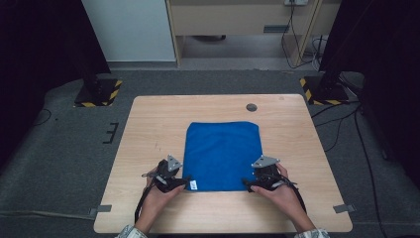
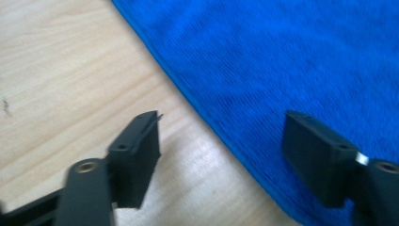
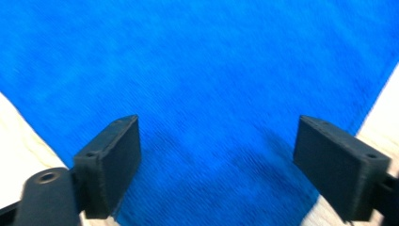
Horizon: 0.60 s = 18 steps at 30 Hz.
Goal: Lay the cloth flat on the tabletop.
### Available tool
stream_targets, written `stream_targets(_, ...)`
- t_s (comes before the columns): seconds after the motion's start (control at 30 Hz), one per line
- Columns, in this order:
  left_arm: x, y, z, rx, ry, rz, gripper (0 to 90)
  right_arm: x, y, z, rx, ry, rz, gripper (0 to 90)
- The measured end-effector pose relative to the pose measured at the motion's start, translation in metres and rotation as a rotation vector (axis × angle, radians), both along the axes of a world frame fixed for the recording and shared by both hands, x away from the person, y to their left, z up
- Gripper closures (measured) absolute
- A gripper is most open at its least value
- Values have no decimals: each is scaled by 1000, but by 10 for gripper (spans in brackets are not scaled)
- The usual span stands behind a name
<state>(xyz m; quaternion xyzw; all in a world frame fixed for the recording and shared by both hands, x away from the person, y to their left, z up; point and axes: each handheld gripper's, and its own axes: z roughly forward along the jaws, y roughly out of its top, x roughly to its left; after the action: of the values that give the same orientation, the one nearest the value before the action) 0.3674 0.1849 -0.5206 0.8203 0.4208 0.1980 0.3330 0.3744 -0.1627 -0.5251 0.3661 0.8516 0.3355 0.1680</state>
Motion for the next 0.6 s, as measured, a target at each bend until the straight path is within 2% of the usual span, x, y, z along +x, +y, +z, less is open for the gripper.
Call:
stream_targets(0.07, 2, 3, 3, -25, -16, 11, 198, 1, 3, 3, 41, -12, 3, 101)
stream_targets(0.17, 5, 9, 5, -54, -15, 19, 146, 4, 10, 7, 87, 5, 18, 99)
stream_targets(0.37, 9, 17, 13, -96, -49, -5, 93, 5, 27, 13, 102, -2, 69, 95)
stream_targets(0.43, 10, 21, 15, -104, -56, 1, 85, 6, 34, 15, 103, 1, 86, 94)
stream_targets(0.53, 12, 26, 15, -91, -66, 25, 63, 9, 44, 18, 89, 2, 100, 108)
stream_targets(0.6, 13, 30, 14, -97, -56, 32, 63, 13, 50, 19, 92, -1, 97, 120)
